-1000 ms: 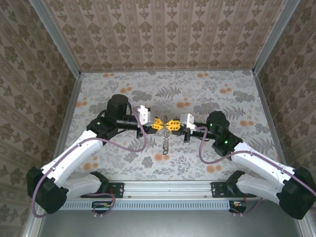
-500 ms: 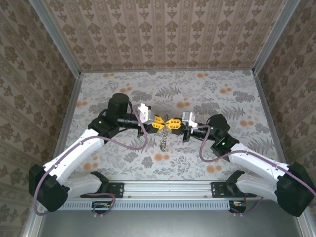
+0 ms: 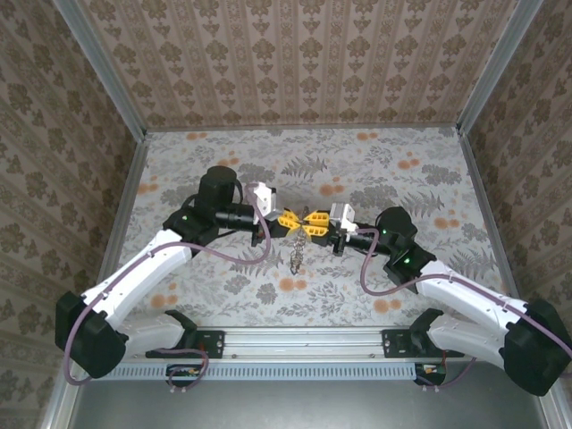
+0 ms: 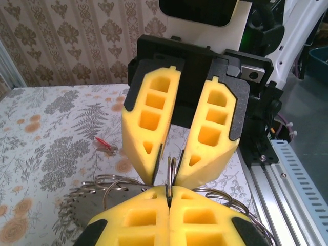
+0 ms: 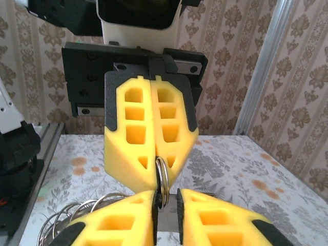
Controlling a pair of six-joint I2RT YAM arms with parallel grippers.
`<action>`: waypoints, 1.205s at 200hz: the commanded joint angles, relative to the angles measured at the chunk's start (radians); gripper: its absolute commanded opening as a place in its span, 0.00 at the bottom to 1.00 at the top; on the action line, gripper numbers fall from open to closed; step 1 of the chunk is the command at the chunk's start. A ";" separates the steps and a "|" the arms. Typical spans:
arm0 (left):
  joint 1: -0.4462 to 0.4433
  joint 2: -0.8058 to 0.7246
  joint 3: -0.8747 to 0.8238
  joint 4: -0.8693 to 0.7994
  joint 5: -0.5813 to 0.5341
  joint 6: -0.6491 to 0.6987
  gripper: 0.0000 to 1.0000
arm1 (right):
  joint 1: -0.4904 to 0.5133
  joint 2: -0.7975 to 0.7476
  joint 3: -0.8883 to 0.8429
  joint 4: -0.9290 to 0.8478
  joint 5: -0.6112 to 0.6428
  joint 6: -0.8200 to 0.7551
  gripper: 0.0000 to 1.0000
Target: Put the keys on the keyring
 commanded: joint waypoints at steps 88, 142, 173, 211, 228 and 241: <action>0.060 -0.064 -0.046 -0.040 -0.157 0.085 0.00 | -0.149 -0.106 0.179 -0.618 0.702 0.340 0.85; 0.114 -0.018 -0.066 -0.001 -0.107 0.069 0.00 | -0.491 0.150 0.318 -1.045 0.538 0.631 0.63; 0.128 -0.009 -0.067 -0.012 -0.110 0.058 0.00 | -0.525 0.285 0.374 -1.231 0.624 0.578 0.56; 0.141 -0.023 -0.121 0.052 -0.105 0.027 0.00 | -0.606 0.422 0.391 -1.263 0.570 0.563 0.44; 0.142 -0.019 -0.119 0.044 -0.107 0.033 0.00 | -0.603 0.465 0.423 -1.271 0.595 0.647 0.40; 0.142 -0.016 -0.119 0.037 -0.109 0.042 0.00 | -0.592 0.496 0.452 -1.297 0.656 0.765 0.45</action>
